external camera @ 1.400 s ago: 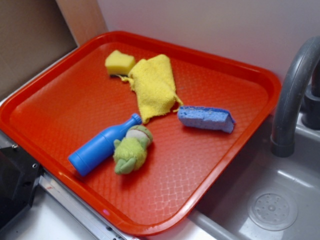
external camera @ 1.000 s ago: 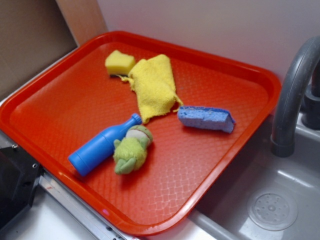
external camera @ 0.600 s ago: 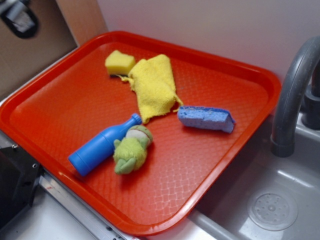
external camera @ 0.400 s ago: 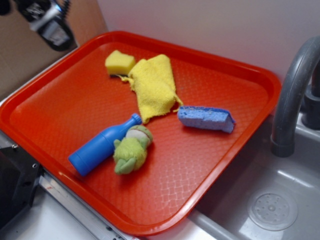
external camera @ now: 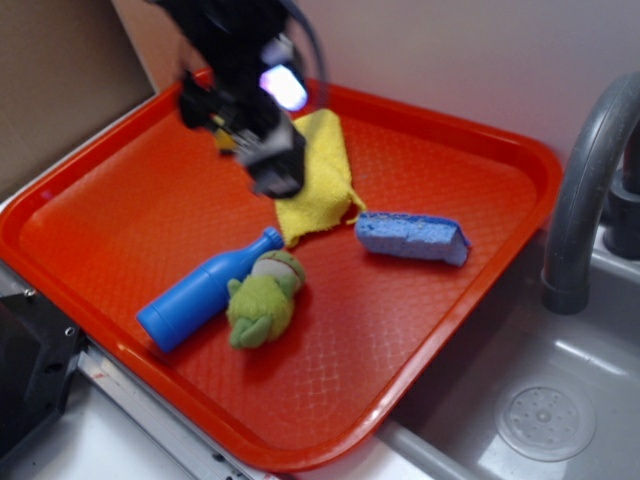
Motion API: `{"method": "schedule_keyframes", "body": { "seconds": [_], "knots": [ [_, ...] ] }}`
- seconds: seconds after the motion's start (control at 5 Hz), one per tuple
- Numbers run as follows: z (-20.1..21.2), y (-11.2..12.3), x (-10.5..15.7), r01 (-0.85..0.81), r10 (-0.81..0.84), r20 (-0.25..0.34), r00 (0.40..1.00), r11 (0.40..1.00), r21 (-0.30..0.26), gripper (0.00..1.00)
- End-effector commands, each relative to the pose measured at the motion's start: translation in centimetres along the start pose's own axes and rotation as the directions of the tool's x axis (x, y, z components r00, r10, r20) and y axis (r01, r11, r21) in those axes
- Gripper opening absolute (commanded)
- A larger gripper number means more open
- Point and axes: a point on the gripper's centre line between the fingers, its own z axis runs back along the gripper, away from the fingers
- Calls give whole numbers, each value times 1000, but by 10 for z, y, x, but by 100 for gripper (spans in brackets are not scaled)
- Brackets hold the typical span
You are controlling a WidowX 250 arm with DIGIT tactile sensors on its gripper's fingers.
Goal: Grab the blue sponge.
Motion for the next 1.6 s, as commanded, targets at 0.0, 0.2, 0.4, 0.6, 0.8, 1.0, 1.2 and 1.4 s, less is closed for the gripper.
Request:
{"method": "schedule_keyframes", "body": {
  "seconds": [0.0,0.2,0.4,0.6,0.8,1.0,1.2,1.4],
  "knots": [
    [-41,-16,34,134,-134,-27,991,991,-15,100],
    [-61,-23,34,161,-163,-77,984,987,-26,100],
    [-77,-29,30,180,-182,-116,976,983,-30,100],
    [-86,-31,27,177,-180,-151,972,984,-33,0],
    [-87,-28,24,158,-161,-164,973,987,-30,0],
    [-90,-24,20,145,-143,-189,972,989,-5,0],
    [-88,-14,16,120,-114,-197,974,993,16,0],
    [-78,-1,16,73,-64,-187,980,996,43,0]
  ]
}}
